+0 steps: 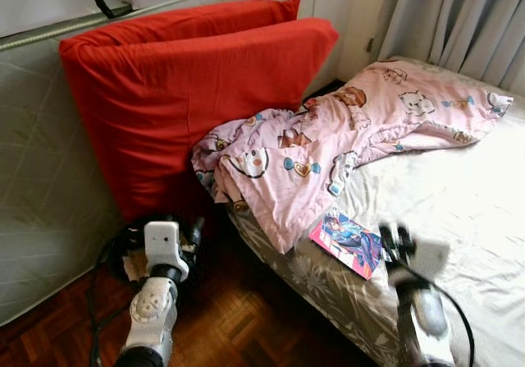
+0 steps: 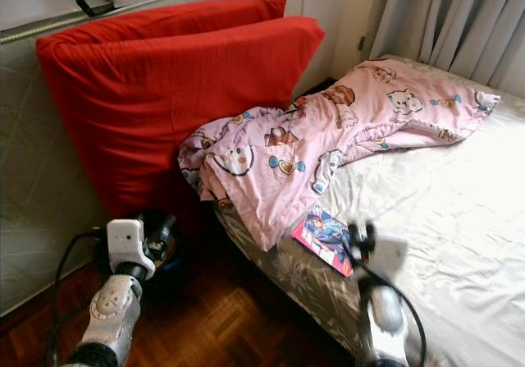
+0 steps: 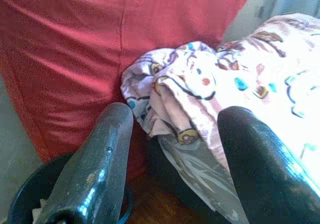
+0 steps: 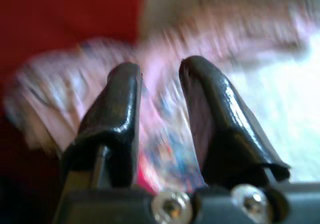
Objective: Clean up the room
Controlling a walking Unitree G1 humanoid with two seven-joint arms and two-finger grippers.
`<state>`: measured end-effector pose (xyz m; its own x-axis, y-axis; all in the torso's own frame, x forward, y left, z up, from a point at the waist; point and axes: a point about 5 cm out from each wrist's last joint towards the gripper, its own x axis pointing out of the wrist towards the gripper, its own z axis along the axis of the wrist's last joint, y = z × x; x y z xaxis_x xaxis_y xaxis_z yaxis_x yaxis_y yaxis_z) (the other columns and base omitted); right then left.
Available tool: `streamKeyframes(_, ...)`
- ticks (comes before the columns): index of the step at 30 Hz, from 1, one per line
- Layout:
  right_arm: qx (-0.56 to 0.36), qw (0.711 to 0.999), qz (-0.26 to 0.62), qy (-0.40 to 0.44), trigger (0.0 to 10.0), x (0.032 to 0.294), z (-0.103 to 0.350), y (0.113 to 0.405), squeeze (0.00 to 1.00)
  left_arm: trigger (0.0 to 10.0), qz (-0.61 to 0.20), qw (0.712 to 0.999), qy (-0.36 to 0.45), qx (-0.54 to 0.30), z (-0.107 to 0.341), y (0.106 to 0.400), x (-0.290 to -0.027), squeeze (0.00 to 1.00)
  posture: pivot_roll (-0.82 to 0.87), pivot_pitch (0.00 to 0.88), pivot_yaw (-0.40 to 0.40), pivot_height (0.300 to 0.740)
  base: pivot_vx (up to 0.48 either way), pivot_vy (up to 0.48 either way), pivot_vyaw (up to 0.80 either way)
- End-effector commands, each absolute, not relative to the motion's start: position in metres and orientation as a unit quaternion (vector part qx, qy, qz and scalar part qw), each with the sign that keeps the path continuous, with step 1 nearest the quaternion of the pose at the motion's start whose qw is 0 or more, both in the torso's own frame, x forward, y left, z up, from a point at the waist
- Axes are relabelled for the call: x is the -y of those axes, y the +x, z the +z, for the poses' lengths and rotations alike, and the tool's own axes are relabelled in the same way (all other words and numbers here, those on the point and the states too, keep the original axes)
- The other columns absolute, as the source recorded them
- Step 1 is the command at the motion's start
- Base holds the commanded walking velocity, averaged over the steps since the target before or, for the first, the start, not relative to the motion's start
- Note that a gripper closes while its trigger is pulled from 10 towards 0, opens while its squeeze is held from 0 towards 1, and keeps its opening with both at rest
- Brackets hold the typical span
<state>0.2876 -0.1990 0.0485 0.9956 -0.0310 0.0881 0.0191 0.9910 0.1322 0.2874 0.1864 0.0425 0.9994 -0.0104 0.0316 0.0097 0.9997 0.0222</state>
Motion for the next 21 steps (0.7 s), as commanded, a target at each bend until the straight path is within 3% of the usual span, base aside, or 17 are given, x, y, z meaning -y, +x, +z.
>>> streamKeyframes(1, 0.030, 0.998, 0.000, 0.058, 10.0, 0.195, 0.039, 0.277, 0.00, 10.0, -0.020, 0.999, 0.028, 0.006, 0.034, 0.274, -0.188, 0.00, -0.03, 0.058, -0.021, 0.740, 0.000, 0.000, 0.00)
streamKeyframes(7, 0.047, 0.998, 0.004, 0.052, 10.0, 0.197, 0.044, 0.269, 0.00, 10.0, -0.013, 0.999, 0.031, 0.013, 0.031, 0.257, -0.191, 0.00, -0.02, 0.065, -0.041, 0.740, 0.000, 0.000, 0.00)
streamKeyframes(13, 0.050, 0.998, -0.020, 0.038, 10.0, 0.205, 0.050, 0.240, 0.00, 10.0, -0.014, 0.999, 0.039, 0.034, 0.043, 0.242, -0.197, 0.00, 0.00, 0.063, -0.040, 0.740, 0.000, 0.000, 0.00)
streamKeyframes(21, 0.032, 0.996, -0.064, 0.044, 10.0, 0.211, 0.047, 0.229, 0.00, 10.0, -0.015, 0.998, 0.043, 0.039, 0.055, 0.237, -0.202, 0.00, 0.01, 0.104, -0.048, 0.740, 0.000, 0.000, 0.00)
